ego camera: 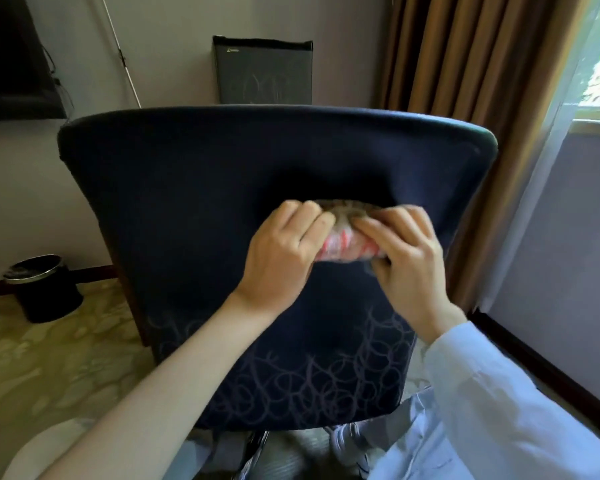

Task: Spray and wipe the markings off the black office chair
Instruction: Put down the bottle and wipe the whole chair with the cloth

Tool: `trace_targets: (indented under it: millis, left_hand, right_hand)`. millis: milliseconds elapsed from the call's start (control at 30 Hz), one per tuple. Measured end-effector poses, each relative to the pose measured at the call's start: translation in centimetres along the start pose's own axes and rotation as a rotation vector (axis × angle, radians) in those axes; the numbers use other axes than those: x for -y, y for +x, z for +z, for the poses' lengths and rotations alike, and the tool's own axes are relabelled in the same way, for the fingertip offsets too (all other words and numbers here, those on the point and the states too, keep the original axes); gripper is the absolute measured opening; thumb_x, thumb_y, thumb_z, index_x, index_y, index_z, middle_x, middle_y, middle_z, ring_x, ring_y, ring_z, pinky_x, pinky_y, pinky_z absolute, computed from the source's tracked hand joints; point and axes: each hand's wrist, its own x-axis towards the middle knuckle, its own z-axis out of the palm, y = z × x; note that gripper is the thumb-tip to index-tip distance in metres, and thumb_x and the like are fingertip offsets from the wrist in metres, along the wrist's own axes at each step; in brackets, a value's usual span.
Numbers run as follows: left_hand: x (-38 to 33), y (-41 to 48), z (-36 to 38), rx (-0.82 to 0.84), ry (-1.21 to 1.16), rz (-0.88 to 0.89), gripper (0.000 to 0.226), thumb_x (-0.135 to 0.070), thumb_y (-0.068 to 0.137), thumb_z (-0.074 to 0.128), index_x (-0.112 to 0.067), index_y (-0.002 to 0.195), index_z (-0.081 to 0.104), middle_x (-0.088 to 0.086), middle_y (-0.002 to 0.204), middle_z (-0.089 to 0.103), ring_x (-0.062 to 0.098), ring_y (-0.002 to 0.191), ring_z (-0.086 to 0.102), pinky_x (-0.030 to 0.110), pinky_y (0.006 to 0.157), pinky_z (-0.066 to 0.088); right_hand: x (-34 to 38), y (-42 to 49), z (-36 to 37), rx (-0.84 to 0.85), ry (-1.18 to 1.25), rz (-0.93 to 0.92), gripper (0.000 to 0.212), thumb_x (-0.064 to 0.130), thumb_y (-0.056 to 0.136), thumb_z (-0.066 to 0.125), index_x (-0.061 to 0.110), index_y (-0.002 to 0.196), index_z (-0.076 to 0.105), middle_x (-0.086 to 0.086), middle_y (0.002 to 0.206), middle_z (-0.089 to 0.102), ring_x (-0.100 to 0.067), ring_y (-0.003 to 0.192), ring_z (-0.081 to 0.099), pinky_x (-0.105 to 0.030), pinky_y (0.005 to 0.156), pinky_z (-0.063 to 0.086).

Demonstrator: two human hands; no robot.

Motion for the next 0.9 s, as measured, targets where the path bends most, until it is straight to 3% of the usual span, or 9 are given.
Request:
trace_targets:
  millis: [267,400,533,633,767,900]
  left_hand:
    - [1.5,-13.4,2.4,0.222,-0.049,-0.093,0.023,-0.001,0.086,0.052,-0.001,0.097,0.072,0.007,0.090,0.066,0.022,0.083,0.055,0.032,0.071,0.053]
    - [1.2,-19.1,2.5,0.347,-0.068,-0.207,0.022,0.000,0.075,0.065,-0.004,0.095,0.072,0.003,0.091,0.065,0.019,0.085,0.053,0.030,0.068,0.054]
    - [-0.2,-20.8,1.8,0.453,-0.105,-0.337,0.040,0.011,0.057,0.079,-0.006,0.093,0.070,0.002,0.090,0.062,0.018,0.082,0.052,0.028,0.059,0.052]
    - [-1.2,-16.0,1.6,0.346,-0.133,-0.282,0.035,0.010,0.064,0.074,-0.004,0.096,0.070,0.004,0.089,0.064,0.019,0.082,0.052,0.030,0.059,0.053]
    - [-3.8,-3.8,1.8,0.108,-0.145,-0.144,0.024,0.004,0.077,0.062,-0.006,0.098,0.070,0.003,0.090,0.064,0.021,0.083,0.055,0.028,0.067,0.049]
    - [-7.1,6.4,2.8,-0.037,-0.124,-0.048,0.024,0.004,0.078,0.061,-0.005,0.099,0.069,0.007,0.090,0.063,0.024,0.083,0.056,0.028,0.067,0.045]
  right_hand:
    - [4.6,-10.9,6.6,0.142,0.091,0.057,0.022,-0.001,0.086,0.063,0.007,0.103,0.073,-0.007,0.099,0.066,-0.026,0.099,0.054,-0.031,0.090,0.049]
    - [6.7,-15.1,8.7,0.278,0.119,0.033,0.023,0.004,0.085,0.057,0.011,0.102,0.072,-0.004,0.097,0.065,-0.025,0.095,0.056,-0.034,0.078,0.054]
    - [7.6,-16.9,8.9,0.396,0.128,0.050,0.028,0.007,0.081,0.053,0.014,0.100,0.072,-0.002,0.096,0.063,-0.021,0.093,0.051,-0.035,0.066,0.055]
    - [5.7,-13.5,6.1,0.290,0.143,0.096,0.031,0.005,0.081,0.050,0.011,0.102,0.072,-0.004,0.097,0.064,-0.023,0.090,0.050,-0.037,0.069,0.054]
    - [-0.3,-5.1,-1.0,0.025,0.050,0.070,0.027,-0.005,0.082,0.062,0.003,0.106,0.071,-0.014,0.101,0.064,-0.031,0.096,0.051,-0.034,0.088,0.047]
    - [-6.7,2.0,-7.2,-0.057,-0.069,0.023,0.023,0.014,0.090,0.069,0.004,0.110,0.071,-0.017,0.110,0.064,-0.036,0.102,0.054,-0.028,0.098,0.040]
